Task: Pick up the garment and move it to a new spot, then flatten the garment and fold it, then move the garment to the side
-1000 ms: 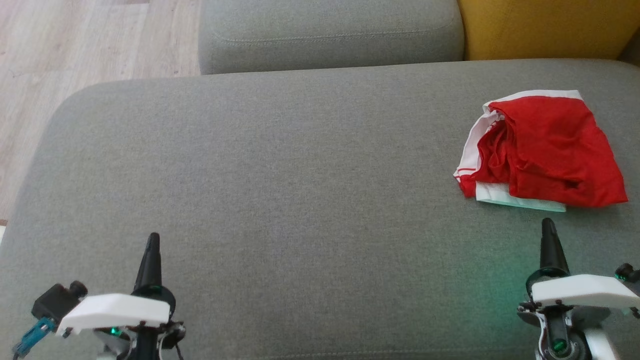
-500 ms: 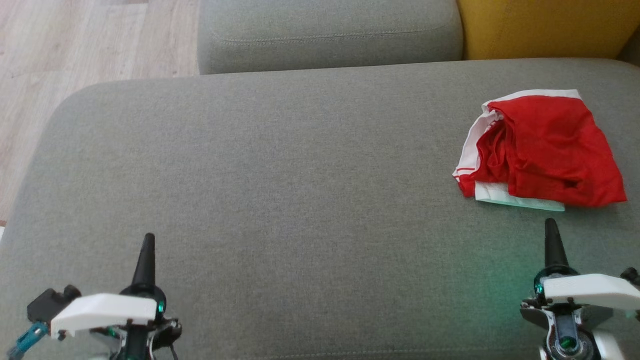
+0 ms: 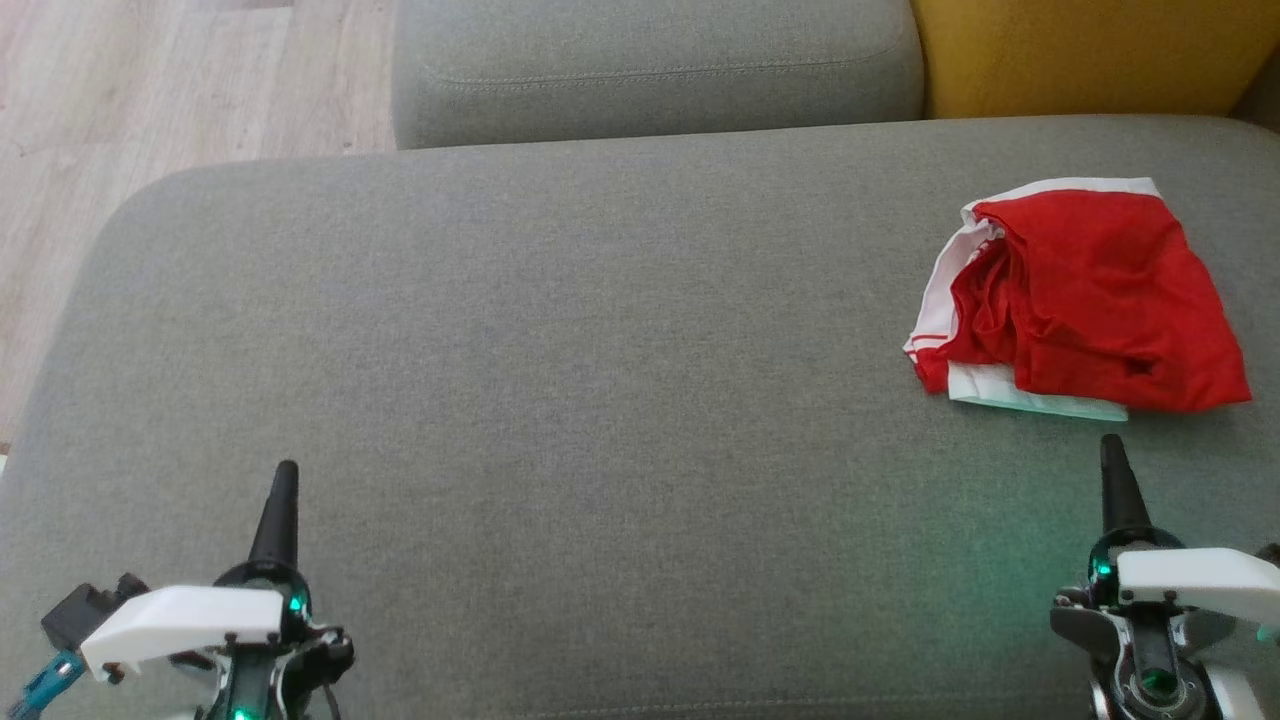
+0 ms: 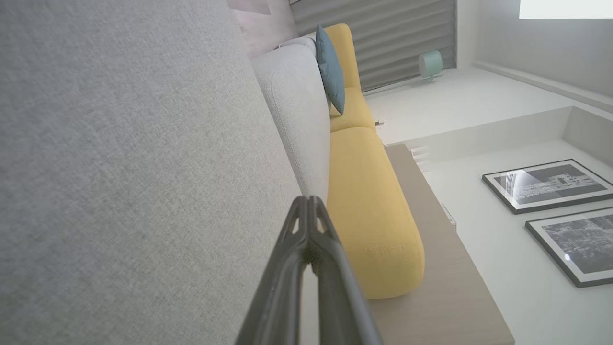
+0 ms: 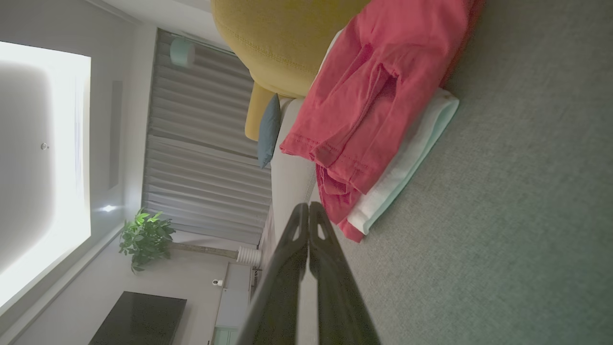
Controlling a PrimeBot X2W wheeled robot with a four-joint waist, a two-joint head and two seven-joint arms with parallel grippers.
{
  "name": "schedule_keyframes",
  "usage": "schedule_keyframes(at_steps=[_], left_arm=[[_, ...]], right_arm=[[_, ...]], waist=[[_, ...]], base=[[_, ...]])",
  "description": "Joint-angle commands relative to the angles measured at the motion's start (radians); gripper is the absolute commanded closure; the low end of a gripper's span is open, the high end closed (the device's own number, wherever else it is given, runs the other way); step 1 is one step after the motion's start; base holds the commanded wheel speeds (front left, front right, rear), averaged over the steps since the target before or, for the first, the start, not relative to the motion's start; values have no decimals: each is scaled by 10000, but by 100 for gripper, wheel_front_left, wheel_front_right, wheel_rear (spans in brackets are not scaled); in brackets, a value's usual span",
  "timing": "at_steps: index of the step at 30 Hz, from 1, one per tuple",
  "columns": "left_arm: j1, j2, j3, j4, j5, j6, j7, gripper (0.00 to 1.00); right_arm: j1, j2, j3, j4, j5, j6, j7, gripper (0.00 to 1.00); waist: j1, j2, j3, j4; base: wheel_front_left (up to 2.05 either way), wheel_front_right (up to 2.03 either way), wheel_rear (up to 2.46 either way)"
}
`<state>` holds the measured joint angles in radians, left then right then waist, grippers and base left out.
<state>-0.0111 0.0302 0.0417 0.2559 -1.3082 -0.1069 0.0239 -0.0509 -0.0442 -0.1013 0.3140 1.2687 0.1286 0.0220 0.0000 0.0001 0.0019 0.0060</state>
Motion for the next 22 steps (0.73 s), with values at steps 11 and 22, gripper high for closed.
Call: schedule_keyframes(at_steps=[11, 22], left_arm=[[-775, 174, 453, -214, -1304, -144, 395, 100], [-903, 191, 628, -142, -2410, -205, 720, 100]], right_arm=[[-545, -54, 32, -521, 1484, 18, 427, 100], [-562, -58, -70, -632, 2730, 20, 743, 100]], waist=[[0, -1, 5, -24], [0, -1, 9, -47]], base=[[0, 0, 0], [0, 0, 0]])
